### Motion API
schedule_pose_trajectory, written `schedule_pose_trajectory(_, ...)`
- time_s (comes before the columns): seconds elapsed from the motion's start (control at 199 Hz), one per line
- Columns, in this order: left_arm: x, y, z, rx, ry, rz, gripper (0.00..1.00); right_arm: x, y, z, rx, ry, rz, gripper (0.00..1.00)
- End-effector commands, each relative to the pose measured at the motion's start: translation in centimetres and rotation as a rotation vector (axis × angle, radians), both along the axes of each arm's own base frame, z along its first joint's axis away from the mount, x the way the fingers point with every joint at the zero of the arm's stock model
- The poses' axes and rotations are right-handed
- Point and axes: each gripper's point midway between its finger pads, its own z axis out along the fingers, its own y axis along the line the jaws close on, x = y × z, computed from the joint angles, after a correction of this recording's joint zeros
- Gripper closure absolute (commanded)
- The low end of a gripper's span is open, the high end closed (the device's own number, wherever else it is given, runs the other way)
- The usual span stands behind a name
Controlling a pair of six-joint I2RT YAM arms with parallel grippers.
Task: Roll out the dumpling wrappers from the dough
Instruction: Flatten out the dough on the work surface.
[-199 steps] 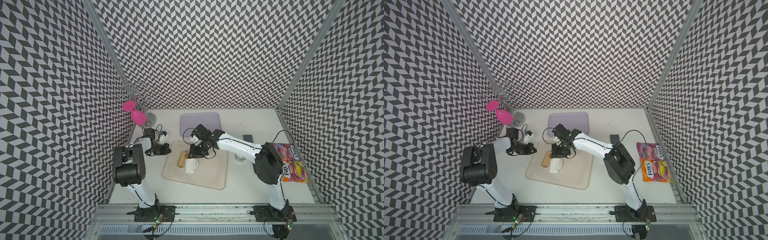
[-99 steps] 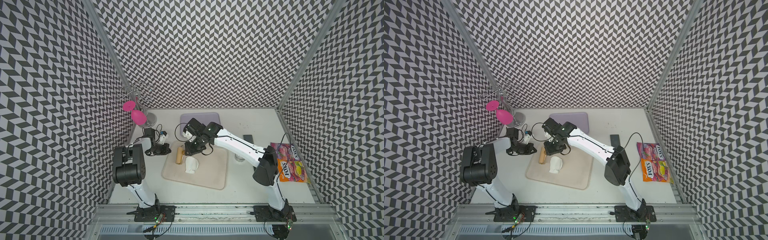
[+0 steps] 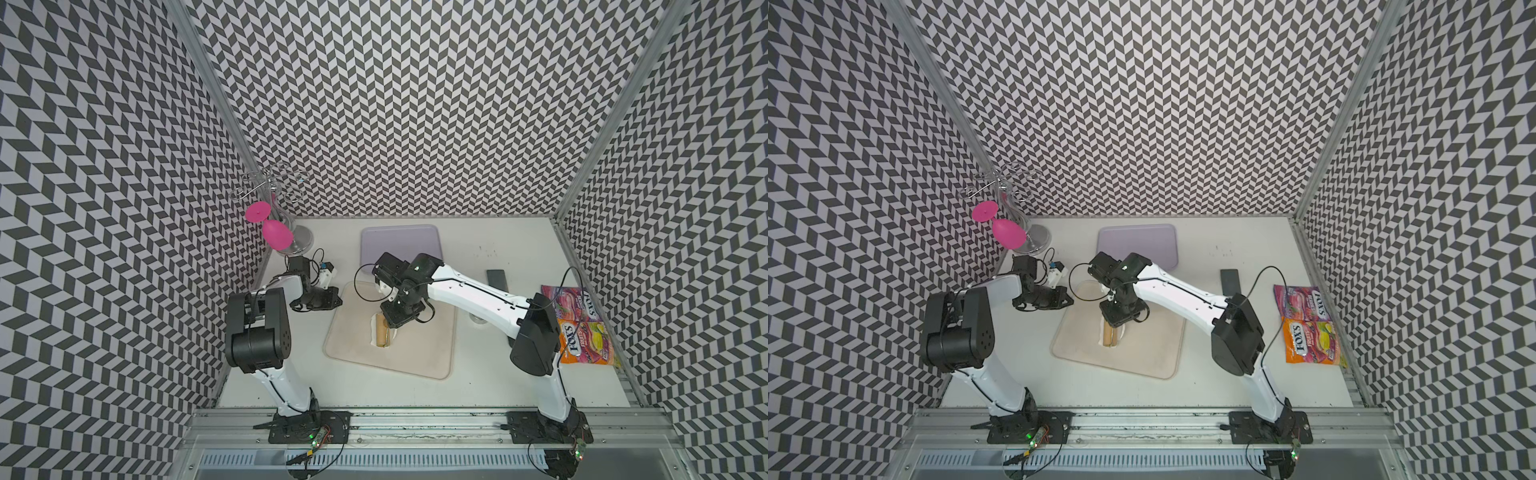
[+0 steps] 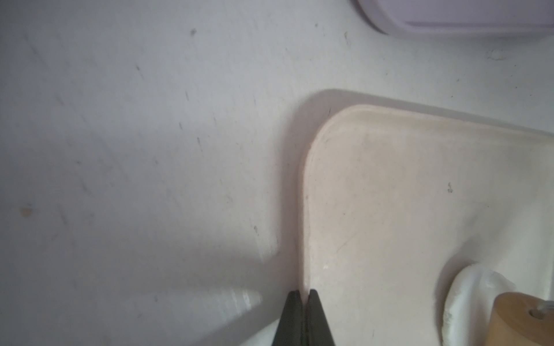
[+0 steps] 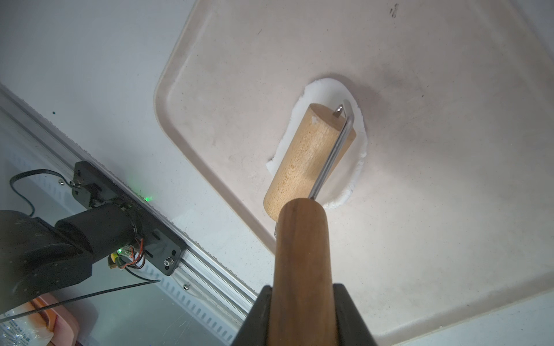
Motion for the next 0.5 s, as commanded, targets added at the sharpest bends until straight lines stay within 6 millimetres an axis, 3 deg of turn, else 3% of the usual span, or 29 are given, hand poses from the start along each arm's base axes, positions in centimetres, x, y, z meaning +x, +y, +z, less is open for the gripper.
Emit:
schedule_pose_trajectory(0.0,-1.2,-0.6,-0.3,-0.018,0.036,-0.017,1.00,0.3,-0.1,-2.3,-0.044,0.012,0.004,1.00)
schedule_pose_trajectory(0.497,-1.2,-0.5,-0.5,-0.016,0.039,-0.015,1.00,1.8,-4.0,-8.8,-0.096,0.198,-0.124,1.00)
